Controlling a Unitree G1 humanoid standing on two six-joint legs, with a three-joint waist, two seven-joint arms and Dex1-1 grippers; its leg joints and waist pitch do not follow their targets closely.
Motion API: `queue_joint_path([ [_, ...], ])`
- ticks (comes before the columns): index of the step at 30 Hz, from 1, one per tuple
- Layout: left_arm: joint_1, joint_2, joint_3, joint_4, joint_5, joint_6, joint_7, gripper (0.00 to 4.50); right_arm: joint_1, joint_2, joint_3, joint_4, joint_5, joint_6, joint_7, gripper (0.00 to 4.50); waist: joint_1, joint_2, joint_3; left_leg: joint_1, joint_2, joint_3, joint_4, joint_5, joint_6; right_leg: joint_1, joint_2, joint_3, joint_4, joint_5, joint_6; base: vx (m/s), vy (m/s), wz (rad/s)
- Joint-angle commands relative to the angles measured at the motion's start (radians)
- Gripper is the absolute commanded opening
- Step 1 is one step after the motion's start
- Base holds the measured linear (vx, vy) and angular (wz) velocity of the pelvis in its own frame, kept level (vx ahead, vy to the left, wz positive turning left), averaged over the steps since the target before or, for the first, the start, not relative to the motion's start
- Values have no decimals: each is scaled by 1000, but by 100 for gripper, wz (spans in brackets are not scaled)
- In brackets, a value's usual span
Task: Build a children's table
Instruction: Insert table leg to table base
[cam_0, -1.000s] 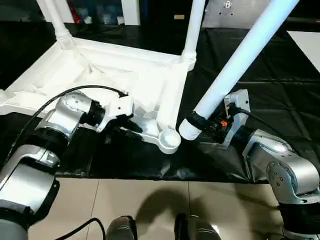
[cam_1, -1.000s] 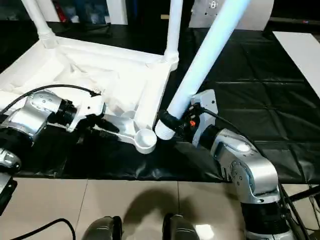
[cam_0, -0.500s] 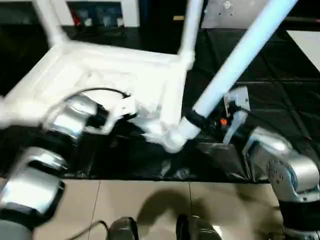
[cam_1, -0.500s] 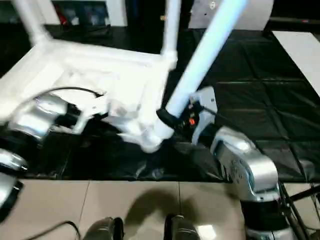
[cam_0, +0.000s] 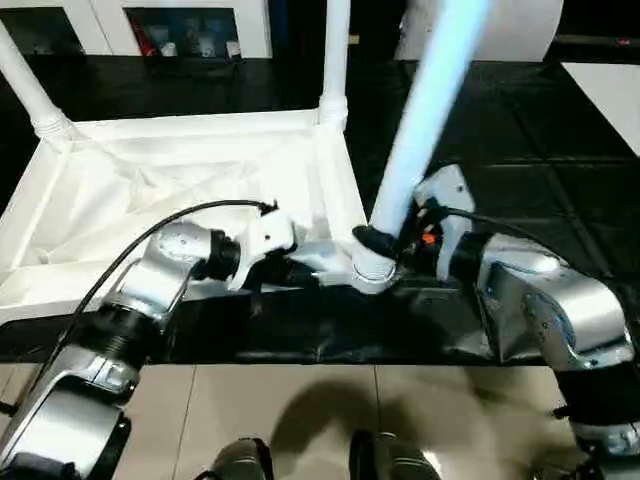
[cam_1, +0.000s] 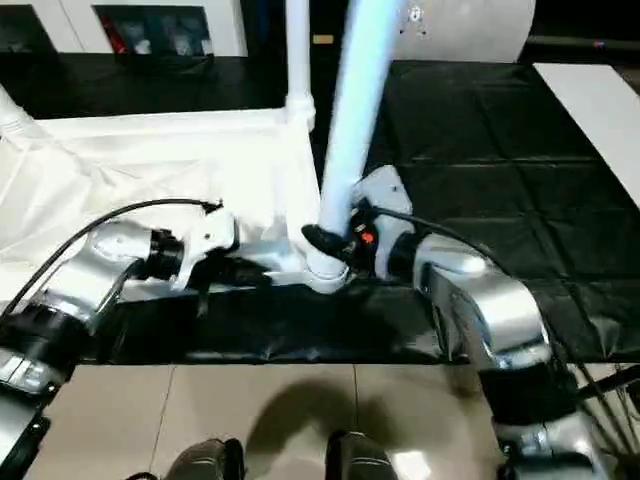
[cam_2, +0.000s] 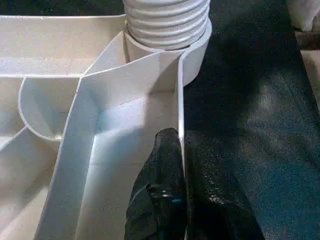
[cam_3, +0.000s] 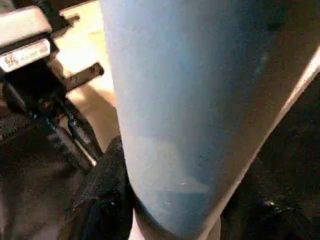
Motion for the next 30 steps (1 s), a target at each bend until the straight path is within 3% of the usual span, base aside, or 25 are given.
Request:
queue_joint_path([
  [1, 35, 19, -47, 2, 30, 0, -34, 0, -9, -14, 20, 17, -22, 6, 19, 188, 1, -6, -92, 0, 46, -9, -63, -92, 75, 70, -91, 68, -77, -285, -180, 0, 0, 0],
  [3, 38, 20, -39, -3, 39, 1, -23, 0, -21, -27, 41, 34, -27, 14, 52, 188, 1, -13, -93, -1, 45, -8, -64, -87, 76, 72, -91, 68, -75, -286, -178, 0, 0, 0],
  [8, 37, 23, -37, -17, 46, -7, -24, 0, -34, -19, 48, 76, -27, 9, 79, 188, 1, -14, -93, 0, 45, -7, -64, -80, 80, 70, -90, 68, -79, -295, -169, 0, 0, 0],
  [15, 43, 22, -37, -39, 37, 4, -29, 0, -2, 38, -35, 160, 25, -15, 62, 188, -3, -14, -94, 3, 47, -8, -65, -111, 66, 69, -91, 67, -84, -315, -175, 0, 0, 0],
  [16, 45, 24, -37, -42, 37, 5, -29, 0, 8, 44, -47, 163, 35, -14, 58, 188, -1, -7, -92, 3, 49, -10, -67, -108, 66, 68, -91, 67, -81, -302, -181, 0, 0, 0],
  [20, 51, 26, -34, -46, 36, 11, -31, 0, 60, 63, -87, 168, 64, -13, 46, 188, 2, -10, -96, 1, 49, -9, -67, -98, 73, 71, -92, 68, -77, -248, -200, 0, 0, 0],
  [21, 53, 27, -33, -48, 34, 13, -31, 0, 78, 69, -94, 167, 68, -16, 45, 188, 4, -1, -96, 1, 49, -11, -67, -98, 72, 71, -91, 66, -75, -243, -206, 0, 0, 0],
  [22, 53, 27, -32, -48, 33, 15, -32, 0, 97, 72, -98, 168, 67, -23, 42, 188, 4, -6, -95, 3, 49, -9, -68, -109, 72, 70, -92, 67, -79, -252, -202, 0, 0, 0],
  [23, 56, 29, -30, -51, 32, 17, -34, 0, 124, 76, -100, 168, 61, -35, 41, 188, 7, 4, -94, 3, 49, -10, -68, -114, 69, 70, -93, 66, -79, -256, -204, 0, 0, 0],
  [24, 56, 29, -29, -50, 34, 17, -34, 0, 133, 75, -99, 169, 57, -42, 43, 188, 7, -2, -94, 4, 49, -9, -69, -118, 68, 70, -92, 67, -82, -257, -204, 0, 0, 0],
  [25, 55, 29, -29, -48, 35, 16, -34, 0, 142, 74, -99, 169, 54, -51, 44, 188, 10, 6, -92, 5, 49, -11, -70, -125, 65, 69, -92, 65, -81, -267, -203, 0, 0, 0],
  [27, 54, 30, -28, -45, 36, 16, -35, 0, 170, 67, -95, 155, 44, -76, 45, 188, 10, 1, -90, 5, 48, -9, -71, -146, 62, 69, -91, 65, -87, -305, -193, 0, 0, 0],
  [28, 54, 31, -28, -46, 37, 16, -36, 0, 176, 64, -92, 151, 38, -83, 45, 188, 11, 6, -90, 7, 47, -9, -70, -159, 58, 68, -92, 64, -93, -338, -180, 0, 0, 0],
  [30, 53, 31, -29, -45, 37, 16, -37, 0, 187, 47, -72, 148, 8, -110, 50, 188, 11, 4, -88, 8, 48, -11, -73, -168, 53, 68, -92, 62, -96, -372, -166, 0, 0, 0],
])
